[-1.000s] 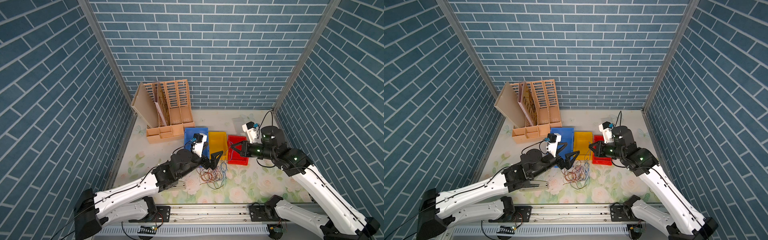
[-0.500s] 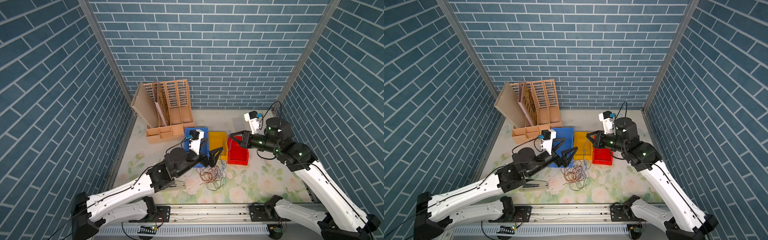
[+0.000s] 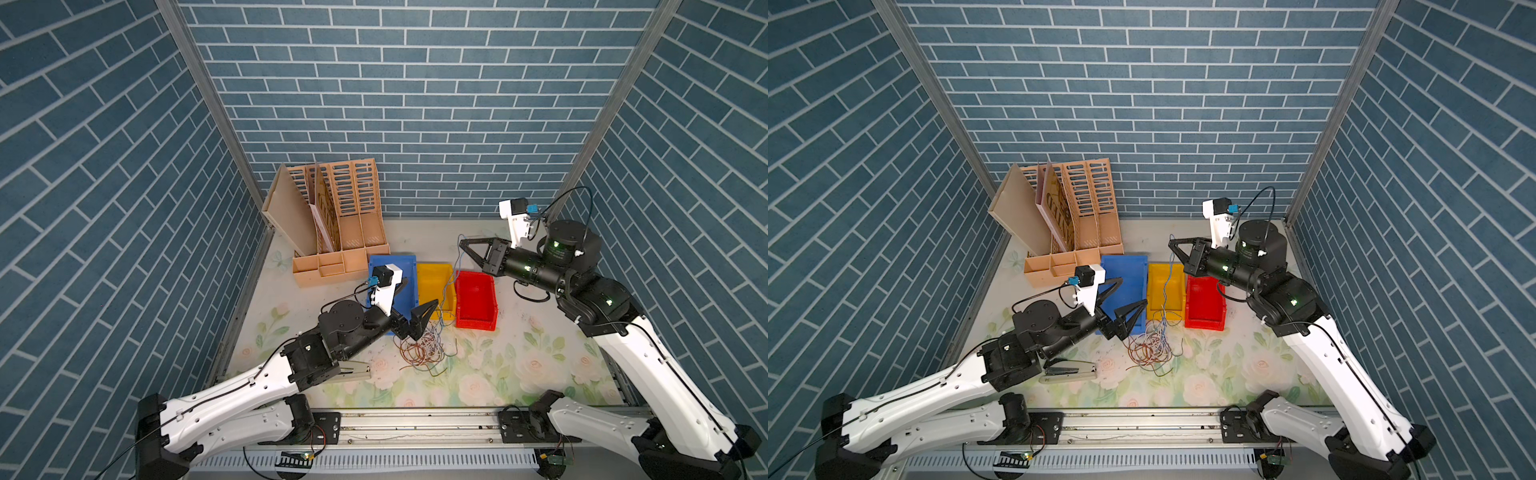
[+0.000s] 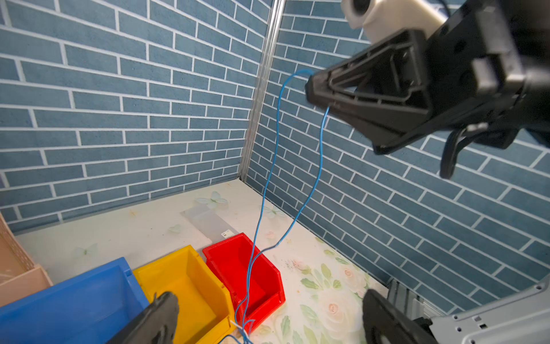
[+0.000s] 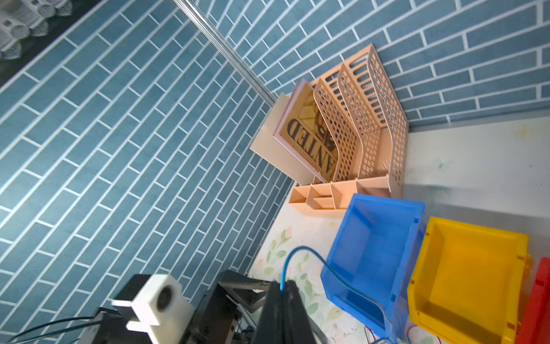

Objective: Untangle and sort cables by color
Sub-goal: Untie the cable.

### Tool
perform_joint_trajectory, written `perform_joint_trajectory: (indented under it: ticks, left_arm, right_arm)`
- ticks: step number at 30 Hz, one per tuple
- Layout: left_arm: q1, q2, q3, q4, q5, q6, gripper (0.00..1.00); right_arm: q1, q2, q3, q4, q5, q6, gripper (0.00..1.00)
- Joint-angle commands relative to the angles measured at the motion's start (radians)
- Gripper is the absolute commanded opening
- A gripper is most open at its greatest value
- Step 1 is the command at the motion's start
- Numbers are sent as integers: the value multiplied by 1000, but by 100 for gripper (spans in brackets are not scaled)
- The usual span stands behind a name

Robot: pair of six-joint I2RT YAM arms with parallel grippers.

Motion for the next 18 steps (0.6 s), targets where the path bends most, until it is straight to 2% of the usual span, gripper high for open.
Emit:
perform_joint_trajectory:
  ticks: [1, 9, 13, 18]
  left_arm:
    - [-5, -7, 36, -15, -42, 77, 100]
    - [-5, 8, 30, 12, -52, 100, 100]
    - [-5, 47, 54, 68, -66, 113, 100]
    - [-16, 137, 104, 141, 19, 104, 99]
  right_arm:
    - [13, 10, 84, 44, 13, 22, 0]
    - [19, 49, 260, 23, -19, 37, 0]
    - [24, 44, 269, 41, -69, 74, 0]
    - [27, 5, 214, 62, -112, 71, 0]
